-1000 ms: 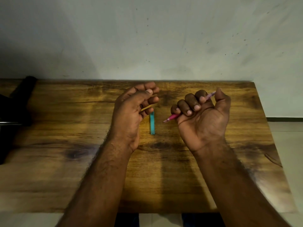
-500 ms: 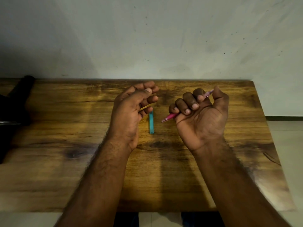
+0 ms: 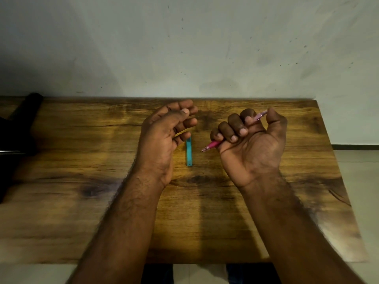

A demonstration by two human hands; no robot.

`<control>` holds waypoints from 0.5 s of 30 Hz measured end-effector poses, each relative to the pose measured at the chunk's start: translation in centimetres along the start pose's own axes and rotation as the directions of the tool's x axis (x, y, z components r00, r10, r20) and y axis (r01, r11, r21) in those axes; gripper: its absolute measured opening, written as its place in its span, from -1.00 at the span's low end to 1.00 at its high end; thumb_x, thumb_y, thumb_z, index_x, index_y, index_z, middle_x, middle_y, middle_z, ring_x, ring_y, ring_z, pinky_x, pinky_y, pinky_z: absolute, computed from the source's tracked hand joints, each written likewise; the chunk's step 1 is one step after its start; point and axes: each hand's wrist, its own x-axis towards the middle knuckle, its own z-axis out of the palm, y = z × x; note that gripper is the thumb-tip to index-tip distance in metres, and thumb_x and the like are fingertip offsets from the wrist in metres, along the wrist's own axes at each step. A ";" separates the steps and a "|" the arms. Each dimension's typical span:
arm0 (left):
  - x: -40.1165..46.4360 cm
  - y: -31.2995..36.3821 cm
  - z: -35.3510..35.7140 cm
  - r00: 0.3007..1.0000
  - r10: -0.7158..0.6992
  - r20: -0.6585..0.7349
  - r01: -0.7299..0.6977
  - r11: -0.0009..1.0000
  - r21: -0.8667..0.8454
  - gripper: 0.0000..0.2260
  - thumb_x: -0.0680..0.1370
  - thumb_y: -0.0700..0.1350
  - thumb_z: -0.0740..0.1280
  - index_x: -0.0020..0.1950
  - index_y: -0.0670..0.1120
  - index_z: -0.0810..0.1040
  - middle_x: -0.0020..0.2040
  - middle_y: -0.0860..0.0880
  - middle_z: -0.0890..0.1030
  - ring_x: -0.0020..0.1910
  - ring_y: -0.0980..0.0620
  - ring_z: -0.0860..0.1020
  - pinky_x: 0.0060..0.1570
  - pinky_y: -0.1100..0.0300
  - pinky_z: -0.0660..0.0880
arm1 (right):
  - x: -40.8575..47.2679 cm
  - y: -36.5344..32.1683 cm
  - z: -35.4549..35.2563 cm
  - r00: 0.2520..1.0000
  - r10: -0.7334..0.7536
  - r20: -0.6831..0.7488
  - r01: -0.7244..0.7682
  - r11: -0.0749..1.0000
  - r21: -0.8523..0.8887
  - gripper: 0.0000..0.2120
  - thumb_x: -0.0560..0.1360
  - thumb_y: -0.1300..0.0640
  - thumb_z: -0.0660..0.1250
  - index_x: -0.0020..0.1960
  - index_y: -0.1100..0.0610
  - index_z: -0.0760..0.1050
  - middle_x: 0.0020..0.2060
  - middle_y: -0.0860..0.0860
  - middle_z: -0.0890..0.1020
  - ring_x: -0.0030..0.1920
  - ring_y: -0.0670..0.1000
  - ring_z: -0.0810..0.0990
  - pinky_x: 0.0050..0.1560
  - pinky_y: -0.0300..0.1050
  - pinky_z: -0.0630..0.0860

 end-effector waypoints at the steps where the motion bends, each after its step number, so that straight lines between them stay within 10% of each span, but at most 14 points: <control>1: 0.0 0.0 0.0 1.000 0.001 0.000 -0.001 1.000 0.001 -0.76 0.50 -0.04 0.32 0.10 0.02 0.70 0.11 -0.01 0.77 0.05 0.05 0.70 0.05 0.09 0.54 | 0.0 0.0 0.0 1.000 -0.001 -0.002 0.001 1.000 -0.006 -0.55 0.62 -0.19 0.00 -0.28 0.08 0.31 -0.48 -0.03 0.24 -0.41 -0.02 0.16 -0.27 -0.08 0.28; 15: 0.0 0.0 0.1 1.000 0.002 0.001 -0.002 1.000 0.009 -0.78 0.52 -0.05 0.31 0.09 0.03 0.70 0.11 0.00 0.77 0.06 0.04 0.70 0.07 0.07 0.54 | 0.0 0.0 0.0 1.000 -0.001 -0.031 0.001 1.000 -0.016 -0.52 0.63 -0.21 0.03 -0.29 0.09 0.34 -0.48 -0.03 0.24 -0.41 -0.02 0.16 -0.27 -0.08 0.29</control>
